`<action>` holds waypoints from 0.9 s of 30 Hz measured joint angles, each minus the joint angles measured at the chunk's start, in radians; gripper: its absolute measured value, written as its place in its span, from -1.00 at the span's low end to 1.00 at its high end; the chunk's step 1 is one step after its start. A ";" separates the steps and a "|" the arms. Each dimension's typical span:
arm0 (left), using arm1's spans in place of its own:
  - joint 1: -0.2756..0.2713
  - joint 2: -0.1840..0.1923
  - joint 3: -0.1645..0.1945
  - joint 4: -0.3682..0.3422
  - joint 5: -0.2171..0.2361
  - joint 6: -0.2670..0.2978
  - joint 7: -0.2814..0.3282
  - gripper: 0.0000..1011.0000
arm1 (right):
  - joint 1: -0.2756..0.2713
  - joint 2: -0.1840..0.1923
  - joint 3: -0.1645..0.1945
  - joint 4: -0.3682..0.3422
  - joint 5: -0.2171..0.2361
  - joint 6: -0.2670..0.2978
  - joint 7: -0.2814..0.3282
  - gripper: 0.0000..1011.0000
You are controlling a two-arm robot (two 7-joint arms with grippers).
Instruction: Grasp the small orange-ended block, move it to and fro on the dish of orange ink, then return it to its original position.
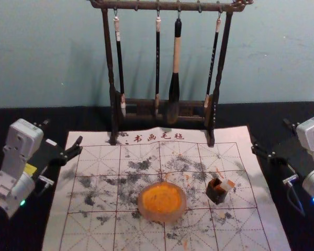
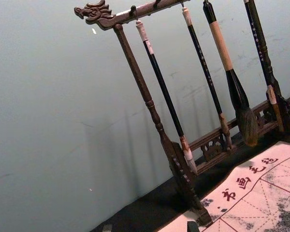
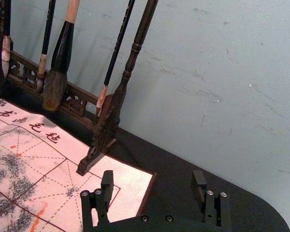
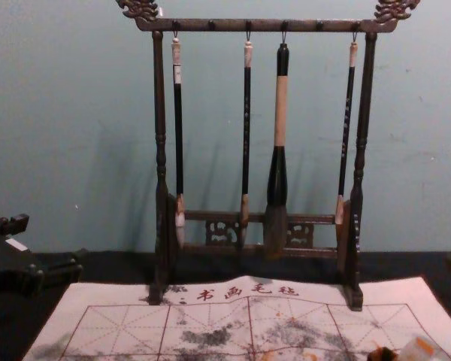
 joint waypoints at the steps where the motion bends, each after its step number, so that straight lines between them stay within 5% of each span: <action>1: 0.000 0.000 0.000 0.000 0.000 0.000 0.000 0.98 | 0.000 0.000 0.000 0.000 0.000 0.000 0.000 0.98; 27: 0.000 0.000 0.000 0.000 0.000 0.000 0.000 0.98 | 0.000 0.000 0.000 0.000 0.000 0.000 0.000 0.98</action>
